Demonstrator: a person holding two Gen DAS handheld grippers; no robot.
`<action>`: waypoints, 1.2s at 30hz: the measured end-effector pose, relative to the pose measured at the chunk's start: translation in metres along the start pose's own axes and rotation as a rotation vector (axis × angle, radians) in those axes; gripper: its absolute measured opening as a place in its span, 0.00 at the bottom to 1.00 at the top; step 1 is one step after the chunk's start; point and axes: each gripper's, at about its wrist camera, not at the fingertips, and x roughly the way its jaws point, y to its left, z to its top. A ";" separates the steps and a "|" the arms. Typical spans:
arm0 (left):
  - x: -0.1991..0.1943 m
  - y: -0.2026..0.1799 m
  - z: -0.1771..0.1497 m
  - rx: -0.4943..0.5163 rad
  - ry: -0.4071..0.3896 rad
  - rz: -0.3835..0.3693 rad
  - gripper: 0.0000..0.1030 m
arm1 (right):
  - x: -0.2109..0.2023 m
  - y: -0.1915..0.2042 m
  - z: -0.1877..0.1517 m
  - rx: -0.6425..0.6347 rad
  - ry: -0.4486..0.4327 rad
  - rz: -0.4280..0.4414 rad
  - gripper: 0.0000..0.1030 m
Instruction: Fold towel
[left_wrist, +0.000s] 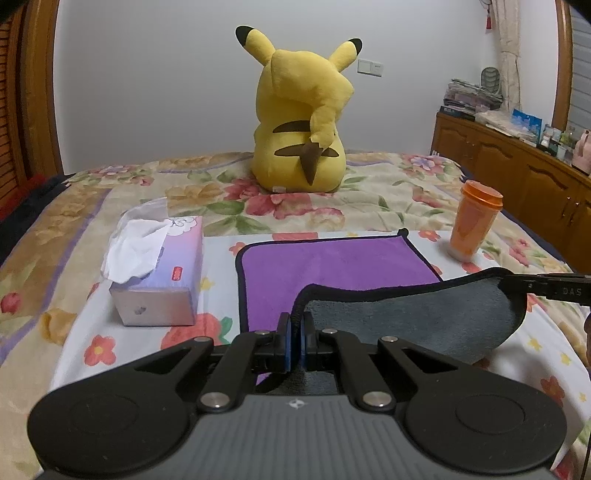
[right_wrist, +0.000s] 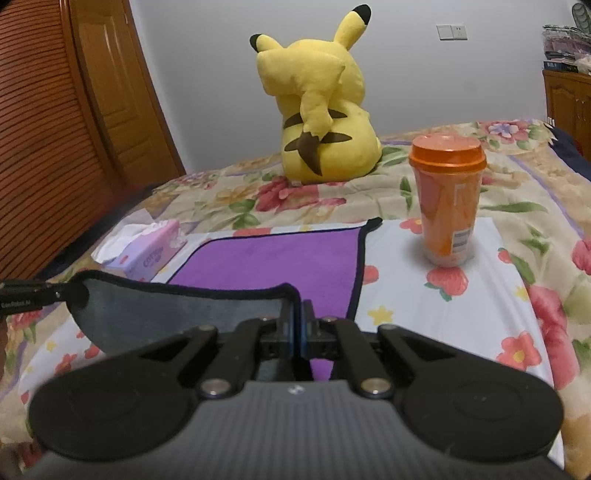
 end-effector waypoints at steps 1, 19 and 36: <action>0.001 0.000 0.001 0.003 -0.002 0.000 0.05 | 0.000 0.000 0.001 -0.002 -0.003 0.001 0.04; 0.011 0.005 0.038 0.020 -0.061 0.006 0.05 | 0.001 0.004 0.030 -0.052 -0.086 -0.026 0.04; 0.023 0.008 0.081 0.028 -0.097 0.019 0.05 | 0.014 0.010 0.073 -0.148 -0.132 -0.049 0.04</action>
